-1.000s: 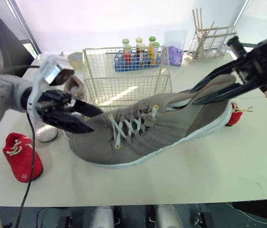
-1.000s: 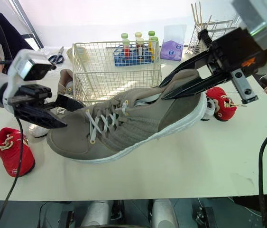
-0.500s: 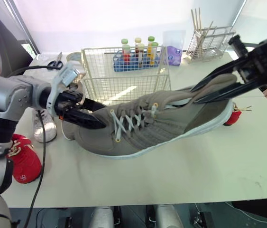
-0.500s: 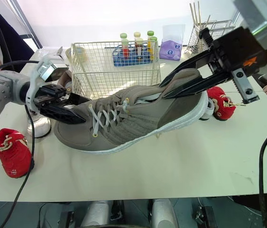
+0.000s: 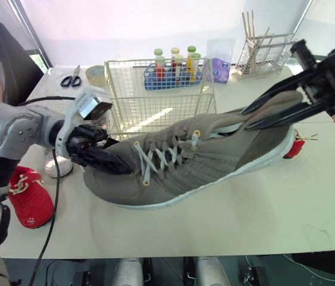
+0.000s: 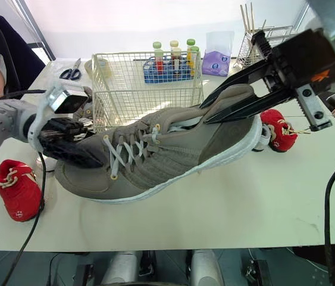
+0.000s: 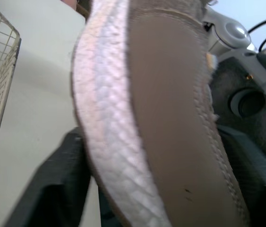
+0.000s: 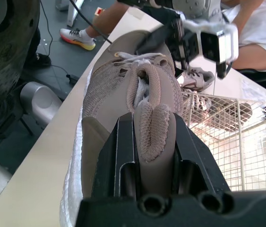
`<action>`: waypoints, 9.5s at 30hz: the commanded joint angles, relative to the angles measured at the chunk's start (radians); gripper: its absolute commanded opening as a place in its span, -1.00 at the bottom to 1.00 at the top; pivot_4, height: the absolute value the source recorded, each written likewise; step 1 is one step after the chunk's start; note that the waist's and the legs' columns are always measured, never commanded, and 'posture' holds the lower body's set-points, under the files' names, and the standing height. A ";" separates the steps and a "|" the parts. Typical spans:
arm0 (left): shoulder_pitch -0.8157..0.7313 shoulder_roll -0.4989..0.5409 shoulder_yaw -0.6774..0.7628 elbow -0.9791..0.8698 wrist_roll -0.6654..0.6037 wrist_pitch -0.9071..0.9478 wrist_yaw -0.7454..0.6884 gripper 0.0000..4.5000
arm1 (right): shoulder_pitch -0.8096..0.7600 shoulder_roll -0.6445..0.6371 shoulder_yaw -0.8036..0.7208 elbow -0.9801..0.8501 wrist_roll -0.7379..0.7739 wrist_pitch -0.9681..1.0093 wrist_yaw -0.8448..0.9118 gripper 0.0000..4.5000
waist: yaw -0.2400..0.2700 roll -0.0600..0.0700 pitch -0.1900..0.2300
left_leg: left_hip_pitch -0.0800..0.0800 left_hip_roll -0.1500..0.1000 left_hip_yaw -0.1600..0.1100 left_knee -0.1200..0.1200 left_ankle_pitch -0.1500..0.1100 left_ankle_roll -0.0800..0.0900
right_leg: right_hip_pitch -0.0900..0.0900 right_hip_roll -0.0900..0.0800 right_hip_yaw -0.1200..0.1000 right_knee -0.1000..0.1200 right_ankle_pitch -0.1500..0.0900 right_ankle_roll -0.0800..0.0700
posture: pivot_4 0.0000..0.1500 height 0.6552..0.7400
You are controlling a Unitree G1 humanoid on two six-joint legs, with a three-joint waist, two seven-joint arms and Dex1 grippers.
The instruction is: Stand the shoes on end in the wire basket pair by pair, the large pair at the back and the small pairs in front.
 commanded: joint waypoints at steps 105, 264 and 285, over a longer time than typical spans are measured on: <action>0.300 0.080 0.777 -0.348 -0.263 -0.096 0.780 0.99 | -0.414 0.596 -0.212 1.219 -0.261 -0.525 -0.200 -0.25 | -0.009 -0.002 0.000 | 0.002 0.001 -0.001 -0.006 0.000 -0.001 | 0.003 -0.001 -0.003 -0.003 0.000 0.001 | 1.00 0.89; -0.447 -0.425 0.561 0.382 0.633 -1.119 1.082 -0.84 | 0.409 0.120 -0.314 -0.077 0.038 0.307 -0.495 1.00 | 0.047 -0.025 0.003 | -0.014 0.000 -0.003 0.008 -0.003 0.006 | -0.001 -0.005 -0.012 -0.004 0.003 0.005 | 1.00 0.89; -0.368 -0.727 0.390 0.780 0.848 -1.716 1.149 -0.84 | 0.582 0.041 -0.535 -0.218 0.183 0.435 -0.660 1.00 | 0.018 -0.020 0.000 | -0.013 0.000 -0.002 0.013 -0.006 0.012 | -0.001 -0.007 -0.009 -0.003 0.006 0.009 | 1.00 0.89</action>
